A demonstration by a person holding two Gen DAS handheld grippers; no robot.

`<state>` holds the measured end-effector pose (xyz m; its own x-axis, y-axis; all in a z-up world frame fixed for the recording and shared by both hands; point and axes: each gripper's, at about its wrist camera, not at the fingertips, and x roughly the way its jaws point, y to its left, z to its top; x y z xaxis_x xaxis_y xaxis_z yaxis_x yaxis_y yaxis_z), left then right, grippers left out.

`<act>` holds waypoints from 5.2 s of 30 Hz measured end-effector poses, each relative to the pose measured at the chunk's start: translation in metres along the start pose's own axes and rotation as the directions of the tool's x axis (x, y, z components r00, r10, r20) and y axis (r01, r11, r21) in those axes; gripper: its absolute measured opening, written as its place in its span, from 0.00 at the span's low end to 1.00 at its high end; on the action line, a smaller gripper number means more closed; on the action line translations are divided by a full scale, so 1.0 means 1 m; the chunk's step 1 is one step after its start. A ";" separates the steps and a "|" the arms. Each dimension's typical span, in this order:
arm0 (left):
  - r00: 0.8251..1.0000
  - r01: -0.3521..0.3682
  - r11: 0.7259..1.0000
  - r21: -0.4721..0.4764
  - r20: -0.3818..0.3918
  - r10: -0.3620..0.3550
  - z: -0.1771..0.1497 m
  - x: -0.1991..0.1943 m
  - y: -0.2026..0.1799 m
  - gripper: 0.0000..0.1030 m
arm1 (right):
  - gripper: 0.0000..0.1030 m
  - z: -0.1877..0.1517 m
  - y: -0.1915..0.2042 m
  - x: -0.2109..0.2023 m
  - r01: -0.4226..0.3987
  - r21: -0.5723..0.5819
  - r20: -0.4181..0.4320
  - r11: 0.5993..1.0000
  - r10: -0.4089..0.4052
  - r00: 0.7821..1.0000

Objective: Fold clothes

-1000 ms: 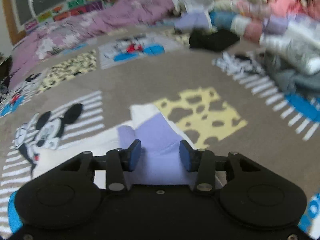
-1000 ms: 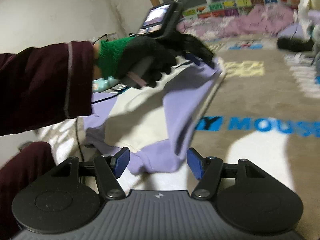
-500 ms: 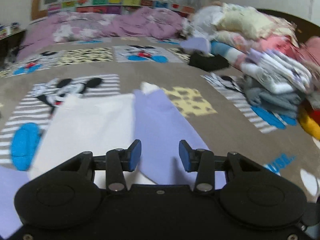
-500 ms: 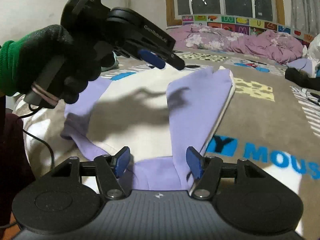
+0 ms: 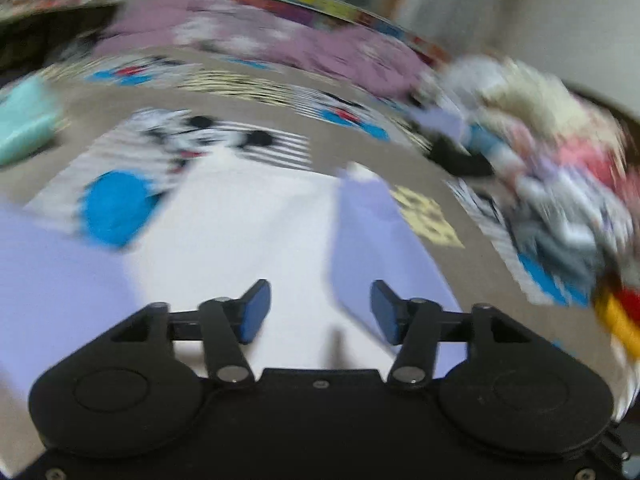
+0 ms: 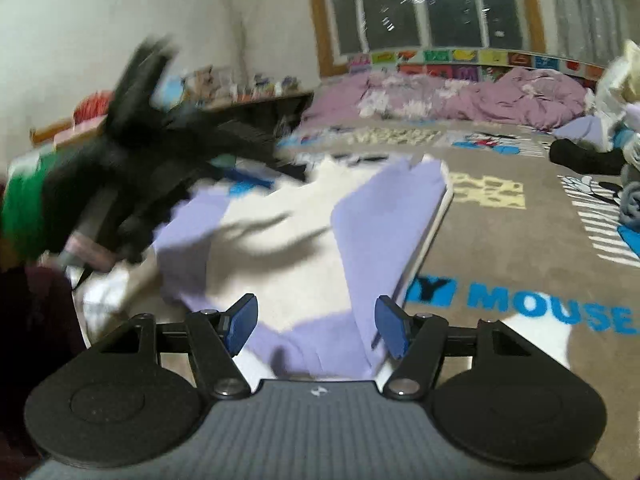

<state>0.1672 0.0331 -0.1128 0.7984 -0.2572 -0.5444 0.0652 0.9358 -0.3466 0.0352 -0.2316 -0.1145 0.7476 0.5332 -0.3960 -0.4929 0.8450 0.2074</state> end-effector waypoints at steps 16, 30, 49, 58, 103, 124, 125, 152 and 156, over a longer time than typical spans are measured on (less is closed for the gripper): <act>0.952 -0.126 0.720 -0.683 0.121 0.281 -0.026 -0.078 0.211 0.54 | 0.66 -0.004 -0.049 0.012 -0.040 0.395 0.080 0.918 0.009 0.997; 0.955 -0.032 0.715 -0.699 0.190 0.228 0.014 -0.027 0.252 0.34 | 0.66 -0.013 -0.070 0.019 0.002 0.446 0.066 0.895 -0.035 0.997; 0.951 0.063 0.970 -0.235 0.310 0.013 0.053 -0.045 0.080 0.03 | 0.66 -0.005 -0.082 0.015 -0.114 0.502 0.164 0.857 0.035 0.986; 0.972 0.027 0.997 0.068 0.231 -0.042 0.037 -0.016 -0.032 0.03 | 0.66 -0.006 -0.099 0.018 -0.210 0.600 0.222 0.772 0.091 0.971; 0.987 -0.161 0.682 0.714 0.102 0.126 -0.099 -0.031 -0.027 0.61 | 0.22 0.025 -0.138 0.092 -0.005 0.728 0.043 0.685 -0.038 0.998; 0.980 -0.199 0.584 0.787 0.145 0.138 -0.099 -0.029 -0.024 0.05 | 0.06 0.037 -0.113 0.023 -0.052 0.676 0.225 0.735 -0.139 0.965; 0.980 -0.195 0.582 0.790 0.143 0.135 -0.100 -0.030 -0.025 0.05 | 0.06 0.034 -0.114 0.020 -0.053 0.683 0.228 0.729 -0.143 0.963; 0.995 -0.070 0.915 0.397 0.095 0.035 -0.035 -0.068 0.045 0.19 | 0.06 -0.031 -0.158 0.040 -0.049 0.772 0.152 0.634 -0.109 0.982; 0.998 0.015 0.875 0.485 0.041 -0.040 -0.050 -0.059 0.018 0.19 | 0.06 -0.033 -0.159 0.040 -0.062 0.779 0.160 0.624 -0.102 0.982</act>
<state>0.0915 0.0529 -0.1254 0.8192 -0.2845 -0.4980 0.3593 0.9314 0.0588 0.1286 -0.3461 -0.1929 0.8555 0.4437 -0.2669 -0.0072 0.5257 0.8507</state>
